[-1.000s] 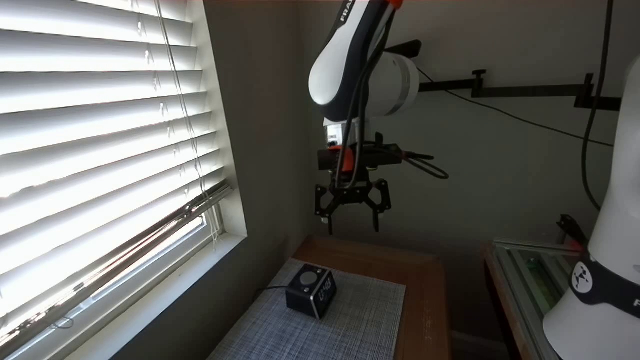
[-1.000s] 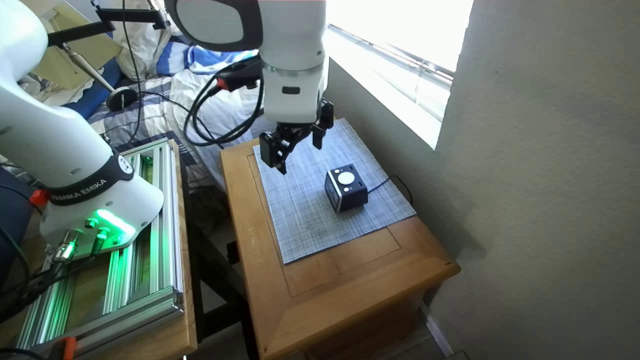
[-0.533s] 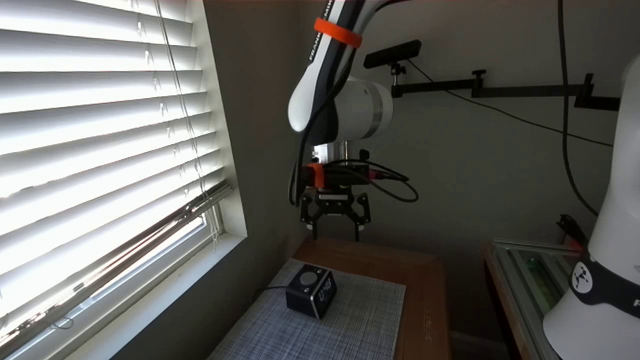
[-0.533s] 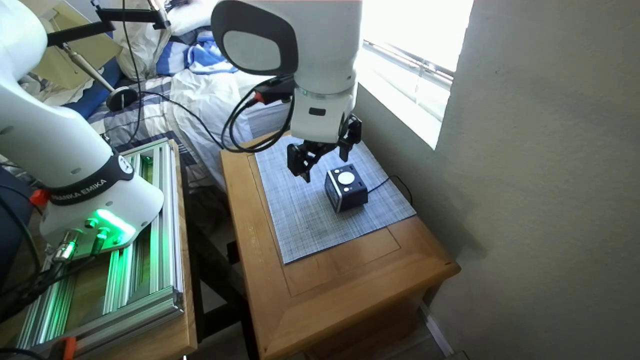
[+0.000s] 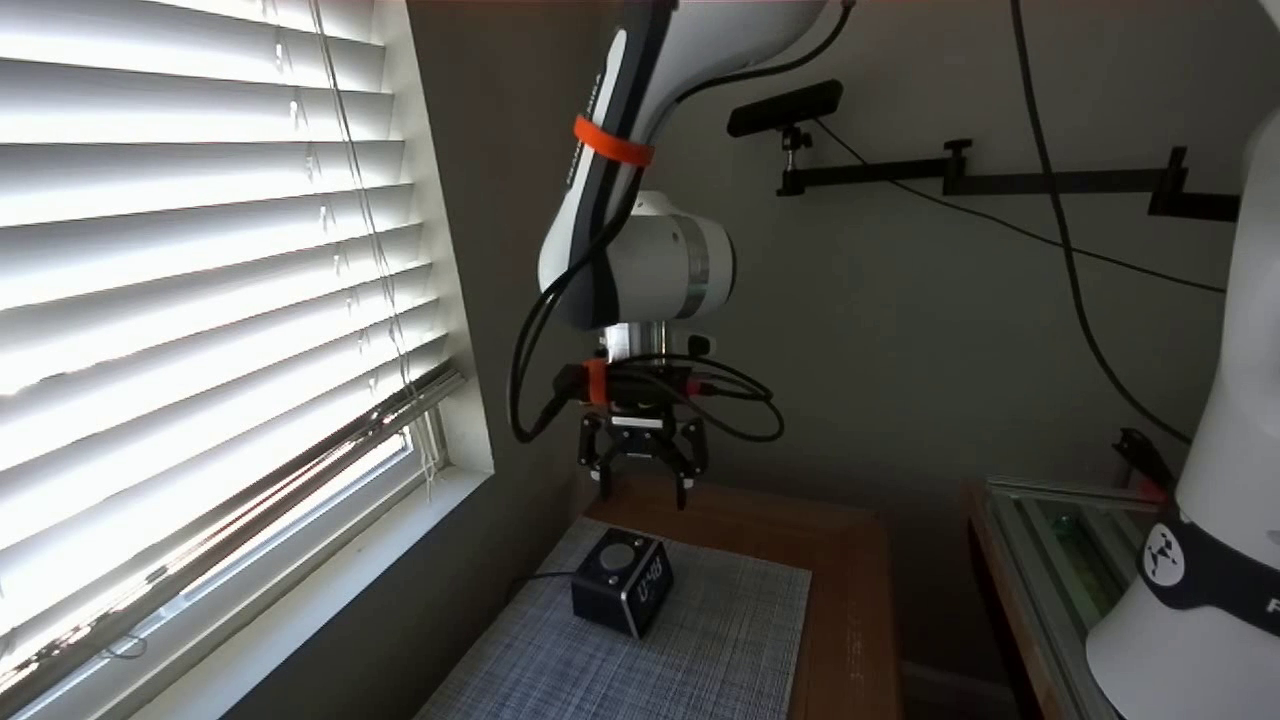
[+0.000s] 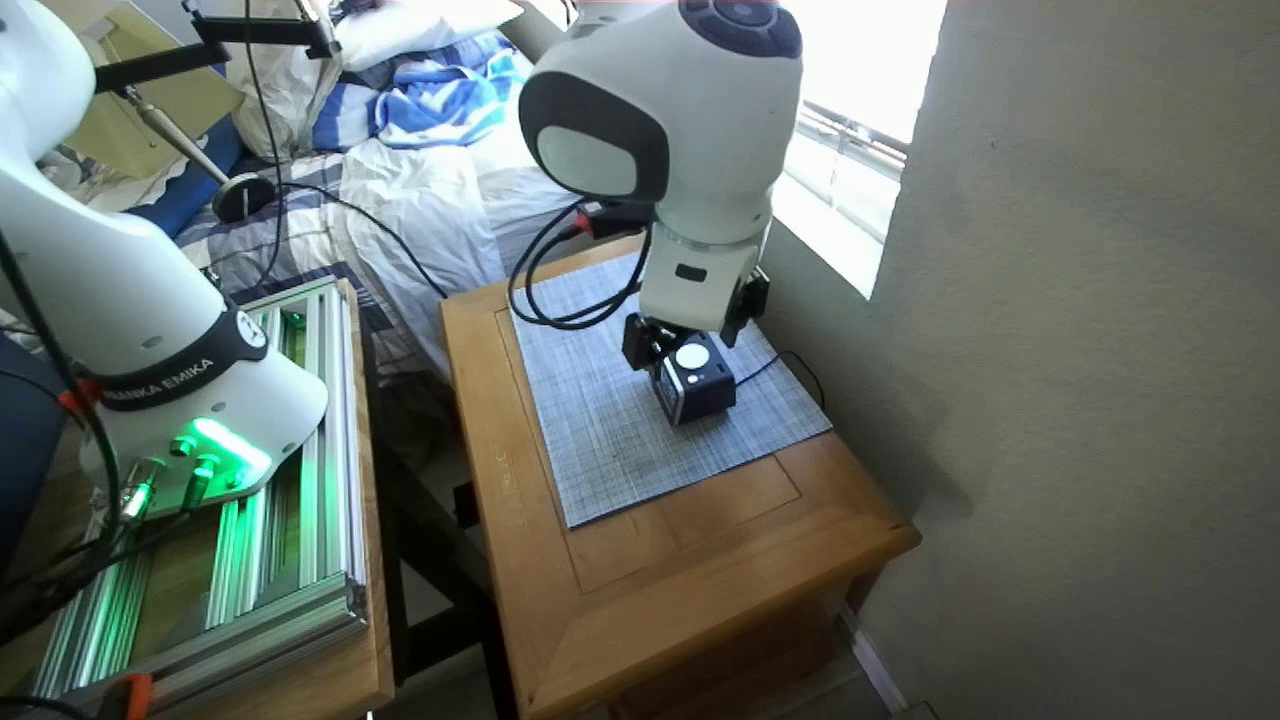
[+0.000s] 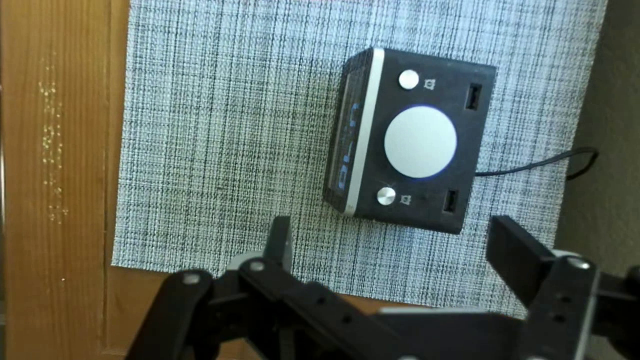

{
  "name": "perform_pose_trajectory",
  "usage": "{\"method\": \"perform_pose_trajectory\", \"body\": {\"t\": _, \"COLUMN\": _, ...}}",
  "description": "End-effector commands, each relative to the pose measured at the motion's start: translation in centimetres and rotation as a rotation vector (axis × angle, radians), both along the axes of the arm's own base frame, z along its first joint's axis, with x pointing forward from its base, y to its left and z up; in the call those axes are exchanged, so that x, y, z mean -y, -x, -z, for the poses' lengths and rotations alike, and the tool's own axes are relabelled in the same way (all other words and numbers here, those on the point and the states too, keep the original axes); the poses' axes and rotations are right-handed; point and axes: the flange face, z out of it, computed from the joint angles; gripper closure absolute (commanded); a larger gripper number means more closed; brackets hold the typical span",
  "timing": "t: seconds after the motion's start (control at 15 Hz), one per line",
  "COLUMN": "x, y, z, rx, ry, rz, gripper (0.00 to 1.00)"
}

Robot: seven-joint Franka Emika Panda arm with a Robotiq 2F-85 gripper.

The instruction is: Turn the black device over

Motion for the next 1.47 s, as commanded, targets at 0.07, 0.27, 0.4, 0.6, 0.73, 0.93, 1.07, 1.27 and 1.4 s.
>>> {"method": "perform_pose_trajectory", "body": {"t": 0.07, "x": 0.4, "y": -2.0, "z": 3.1, "rx": -0.004, "ry": -0.042, "rz": 0.047, "gripper": 0.0}}
{"method": "perform_pose_trajectory", "body": {"t": 0.27, "x": 0.7, "y": -2.5, "z": 4.3, "rx": -0.009, "ry": -0.058, "rz": 0.075, "gripper": 0.0}}
{"method": "perform_pose_trajectory", "body": {"t": 0.4, "x": 1.1, "y": -2.6, "z": 5.1, "rx": -0.005, "ry": -0.07, "rz": 0.103, "gripper": 0.0}}
{"method": "perform_pose_trajectory", "body": {"t": 0.6, "x": 1.6, "y": -2.8, "z": 5.8, "rx": 0.0, "ry": -0.081, "rz": 0.136, "gripper": 0.0}}
{"method": "perform_pose_trajectory", "body": {"t": 0.73, "x": 1.8, "y": -2.7, "z": 6.2, "rx": -0.008, "ry": -0.091, "rz": 0.153, "gripper": 0.0}}
{"method": "perform_pose_trajectory", "body": {"t": 0.93, "x": 2.0, "y": -2.7, "z": 6.5, "rx": -0.02, "ry": -0.103, "rz": 0.174, "gripper": 0.0}}
{"method": "perform_pose_trajectory", "body": {"t": 1.07, "x": 2.1, "y": -2.6, "z": 6.6, "rx": -0.026, "ry": -0.112, "rz": 0.181, "gripper": 0.0}}
{"method": "perform_pose_trajectory", "body": {"t": 1.27, "x": 2.2, "y": -2.6, "z": 6.8, "rx": -0.036, "ry": -0.13, "rz": 0.189, "gripper": 0.0}}
{"method": "perform_pose_trajectory", "body": {"t": 1.4, "x": 2.2, "y": -2.6, "z": 6.9, "rx": -0.043, "ry": -0.147, "rz": 0.194, "gripper": 0.0}}
